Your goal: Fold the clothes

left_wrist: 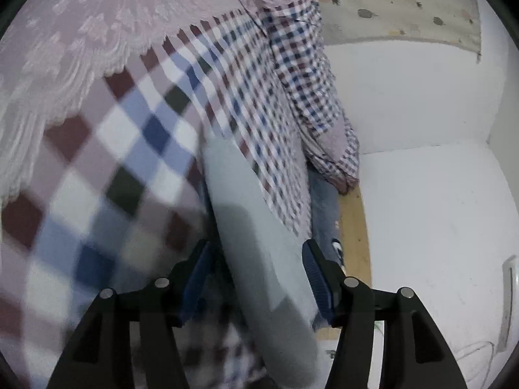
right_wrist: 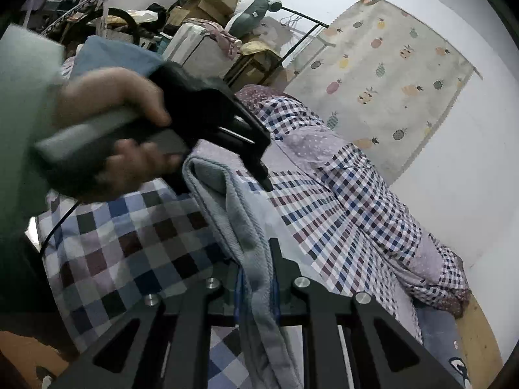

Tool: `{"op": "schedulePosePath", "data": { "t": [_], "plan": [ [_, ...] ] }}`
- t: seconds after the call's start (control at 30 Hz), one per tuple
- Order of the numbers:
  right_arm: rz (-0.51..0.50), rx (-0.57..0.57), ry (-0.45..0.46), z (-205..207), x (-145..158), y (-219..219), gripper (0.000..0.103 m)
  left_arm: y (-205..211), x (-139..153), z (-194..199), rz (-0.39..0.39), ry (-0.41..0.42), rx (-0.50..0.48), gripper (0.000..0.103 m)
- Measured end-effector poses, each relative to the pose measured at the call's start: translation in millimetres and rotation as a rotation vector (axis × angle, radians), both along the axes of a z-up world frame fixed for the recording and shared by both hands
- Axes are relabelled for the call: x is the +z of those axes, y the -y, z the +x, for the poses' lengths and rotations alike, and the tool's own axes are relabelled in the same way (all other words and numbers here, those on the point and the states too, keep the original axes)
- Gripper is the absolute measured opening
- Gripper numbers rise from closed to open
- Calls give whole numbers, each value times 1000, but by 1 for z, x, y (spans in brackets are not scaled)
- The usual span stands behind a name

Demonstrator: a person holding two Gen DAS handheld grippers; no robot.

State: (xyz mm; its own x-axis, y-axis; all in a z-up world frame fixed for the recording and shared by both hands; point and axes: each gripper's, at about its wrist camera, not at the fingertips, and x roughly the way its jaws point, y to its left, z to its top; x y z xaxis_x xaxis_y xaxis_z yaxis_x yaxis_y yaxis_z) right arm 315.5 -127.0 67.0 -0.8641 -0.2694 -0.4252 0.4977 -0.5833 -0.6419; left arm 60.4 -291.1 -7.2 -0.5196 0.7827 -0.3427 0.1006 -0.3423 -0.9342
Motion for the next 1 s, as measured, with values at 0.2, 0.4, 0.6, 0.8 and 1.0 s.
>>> {"op": "schedulePosePath", "data": {
  "t": [0.2,0.4,0.6,0.8,1.0],
  "plan": [
    [60,-2,-17,-31,-28,10,15,-12,-5,-35,-52,-26,-80,58],
    [137,-34,-54,-43,-61,32,44,-15,-2,-54,-71,-34,-123,16],
    [189,-1,-108,-56,-72,64,46,-18,6,-53,-68,-63,-150,11],
    [98,-17,28,-78,-58,60,18,-35,14,-64,-82,-80,-127,7],
    [-31,7,69,-77,-10,48,14,-25,55,-34,-42,-194,-113,6]
  ]
}}
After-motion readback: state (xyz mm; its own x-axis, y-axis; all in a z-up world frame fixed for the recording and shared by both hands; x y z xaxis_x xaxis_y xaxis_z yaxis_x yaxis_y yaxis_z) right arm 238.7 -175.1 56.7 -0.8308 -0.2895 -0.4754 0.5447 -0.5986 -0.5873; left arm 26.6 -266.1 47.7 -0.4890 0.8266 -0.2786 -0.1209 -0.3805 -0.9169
